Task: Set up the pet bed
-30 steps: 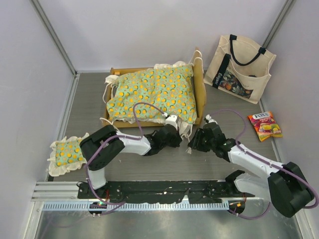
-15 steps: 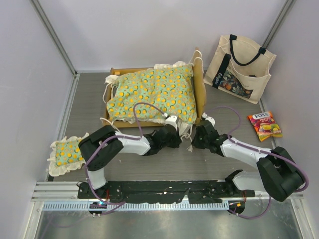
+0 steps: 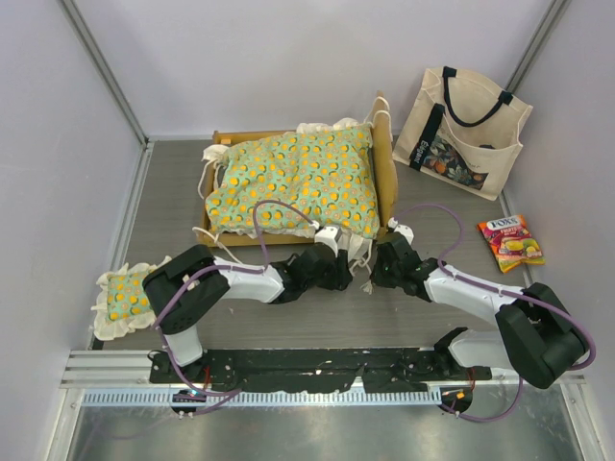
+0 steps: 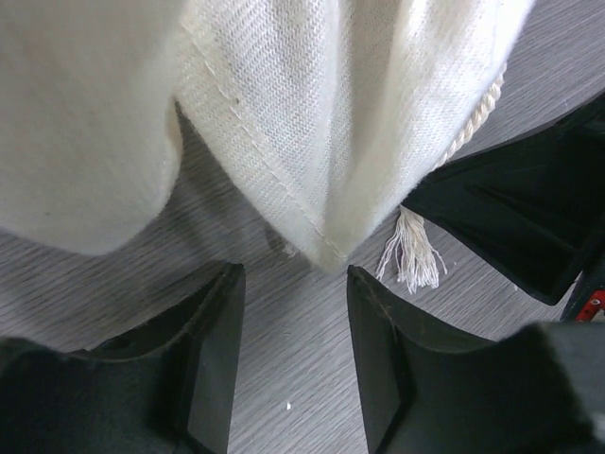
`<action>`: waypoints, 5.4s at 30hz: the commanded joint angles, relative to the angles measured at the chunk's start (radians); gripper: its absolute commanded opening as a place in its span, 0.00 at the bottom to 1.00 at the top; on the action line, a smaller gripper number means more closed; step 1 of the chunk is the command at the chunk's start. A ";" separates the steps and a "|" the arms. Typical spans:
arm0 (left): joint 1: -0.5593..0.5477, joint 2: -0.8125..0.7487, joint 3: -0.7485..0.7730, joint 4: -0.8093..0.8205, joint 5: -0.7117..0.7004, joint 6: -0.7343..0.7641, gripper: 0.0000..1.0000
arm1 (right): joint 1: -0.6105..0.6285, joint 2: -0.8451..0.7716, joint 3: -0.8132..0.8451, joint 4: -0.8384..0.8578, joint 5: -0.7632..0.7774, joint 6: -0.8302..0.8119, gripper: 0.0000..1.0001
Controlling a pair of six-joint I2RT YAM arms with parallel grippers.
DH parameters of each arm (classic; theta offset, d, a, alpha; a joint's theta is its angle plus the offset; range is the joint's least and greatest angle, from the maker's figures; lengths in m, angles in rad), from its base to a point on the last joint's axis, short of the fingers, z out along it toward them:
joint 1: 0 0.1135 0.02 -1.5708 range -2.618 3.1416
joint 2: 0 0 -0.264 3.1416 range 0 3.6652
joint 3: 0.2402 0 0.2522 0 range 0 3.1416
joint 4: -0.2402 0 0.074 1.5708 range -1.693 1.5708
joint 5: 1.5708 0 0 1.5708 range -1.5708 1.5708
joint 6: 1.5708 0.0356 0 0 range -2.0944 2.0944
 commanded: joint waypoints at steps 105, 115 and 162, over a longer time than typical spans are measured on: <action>-0.078 -0.032 0.011 -0.063 -0.108 0.149 0.00 | -0.106 -0.021 0.031 0.149 0.015 -0.254 0.55; -0.061 -0.041 -0.009 -0.029 -0.063 0.149 0.00 | -0.026 0.117 0.088 0.046 0.119 -0.218 0.47; -0.034 -0.134 0.026 -0.391 -0.146 0.249 0.00 | -0.425 -0.062 0.430 -0.222 0.269 -0.201 0.01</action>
